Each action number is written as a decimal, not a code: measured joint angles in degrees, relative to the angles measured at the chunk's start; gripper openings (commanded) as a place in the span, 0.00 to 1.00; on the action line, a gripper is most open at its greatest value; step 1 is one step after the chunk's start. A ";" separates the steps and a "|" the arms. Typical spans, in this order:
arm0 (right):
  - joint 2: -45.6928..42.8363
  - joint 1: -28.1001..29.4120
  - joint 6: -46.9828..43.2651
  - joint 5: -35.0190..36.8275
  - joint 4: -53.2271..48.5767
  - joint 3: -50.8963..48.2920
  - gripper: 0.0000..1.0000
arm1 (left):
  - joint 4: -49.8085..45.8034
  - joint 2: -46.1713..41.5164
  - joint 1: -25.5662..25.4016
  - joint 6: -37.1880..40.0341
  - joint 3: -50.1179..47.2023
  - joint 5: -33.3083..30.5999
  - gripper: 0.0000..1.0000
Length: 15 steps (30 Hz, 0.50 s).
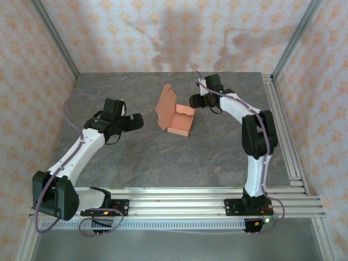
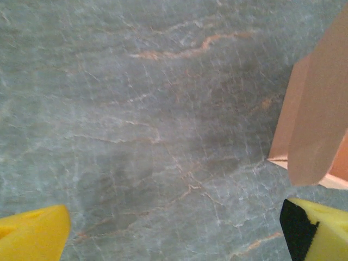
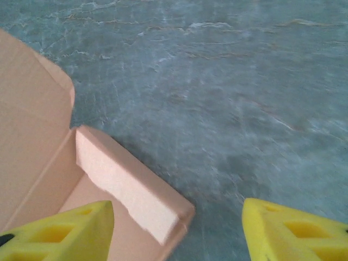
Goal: Fold the paper box
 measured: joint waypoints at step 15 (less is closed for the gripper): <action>8.90 0.83 -1.64 -8.15 -5.20 7.48 0.24 | 2.16 0.02 -0.85 -0.83 -2.12 0.15 1.00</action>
